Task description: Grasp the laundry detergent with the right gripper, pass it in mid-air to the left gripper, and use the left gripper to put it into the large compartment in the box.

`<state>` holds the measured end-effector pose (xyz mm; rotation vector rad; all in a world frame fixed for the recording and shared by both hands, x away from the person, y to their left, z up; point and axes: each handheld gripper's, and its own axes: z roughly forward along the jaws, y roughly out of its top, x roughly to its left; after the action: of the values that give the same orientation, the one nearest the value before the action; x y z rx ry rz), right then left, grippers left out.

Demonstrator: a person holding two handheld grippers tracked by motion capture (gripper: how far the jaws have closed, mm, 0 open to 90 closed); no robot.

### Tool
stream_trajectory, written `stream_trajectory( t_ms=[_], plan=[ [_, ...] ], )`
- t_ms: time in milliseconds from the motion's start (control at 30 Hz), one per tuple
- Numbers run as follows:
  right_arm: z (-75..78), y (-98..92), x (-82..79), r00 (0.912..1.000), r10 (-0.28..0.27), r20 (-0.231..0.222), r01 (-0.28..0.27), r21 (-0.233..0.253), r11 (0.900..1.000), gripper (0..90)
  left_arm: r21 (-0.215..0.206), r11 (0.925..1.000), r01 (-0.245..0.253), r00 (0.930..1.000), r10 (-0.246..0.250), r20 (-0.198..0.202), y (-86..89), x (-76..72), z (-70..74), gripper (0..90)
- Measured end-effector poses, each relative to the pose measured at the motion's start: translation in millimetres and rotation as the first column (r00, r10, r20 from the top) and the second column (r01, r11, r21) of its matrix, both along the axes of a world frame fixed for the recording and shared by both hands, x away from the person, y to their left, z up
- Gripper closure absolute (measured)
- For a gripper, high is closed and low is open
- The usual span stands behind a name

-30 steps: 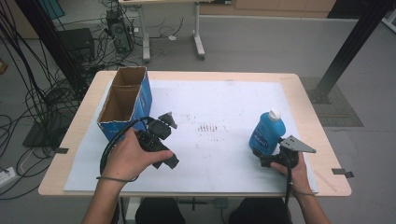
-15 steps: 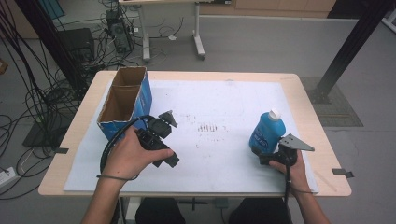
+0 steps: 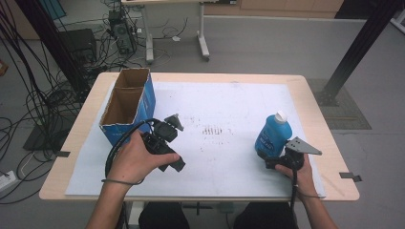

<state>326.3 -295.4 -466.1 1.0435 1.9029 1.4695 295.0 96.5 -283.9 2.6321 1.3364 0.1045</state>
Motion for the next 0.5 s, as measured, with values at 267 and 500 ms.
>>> stream_trajectory(
  t_ms=[267, 500],
  plan=[
    [-0.2, 0.0, -0.4, 1.0000, -0.001, 0.006, 0.001, -0.003, 1.000, 2.1, -0.004, 1.0000, -0.001, 1.0000, 0.001, 0.004, -0.3, -0.2, 0.6, 8.2],
    [-0.3, -0.1, -0.5, 1.0000, -0.002, 0.007, 0.002, -0.001, 1.000, 2.1, -0.005, 1.0000, 0.001, 1.0000, -0.001, 0.007, -1.2, -0.9, 0.7, 8.2]
  ],
)
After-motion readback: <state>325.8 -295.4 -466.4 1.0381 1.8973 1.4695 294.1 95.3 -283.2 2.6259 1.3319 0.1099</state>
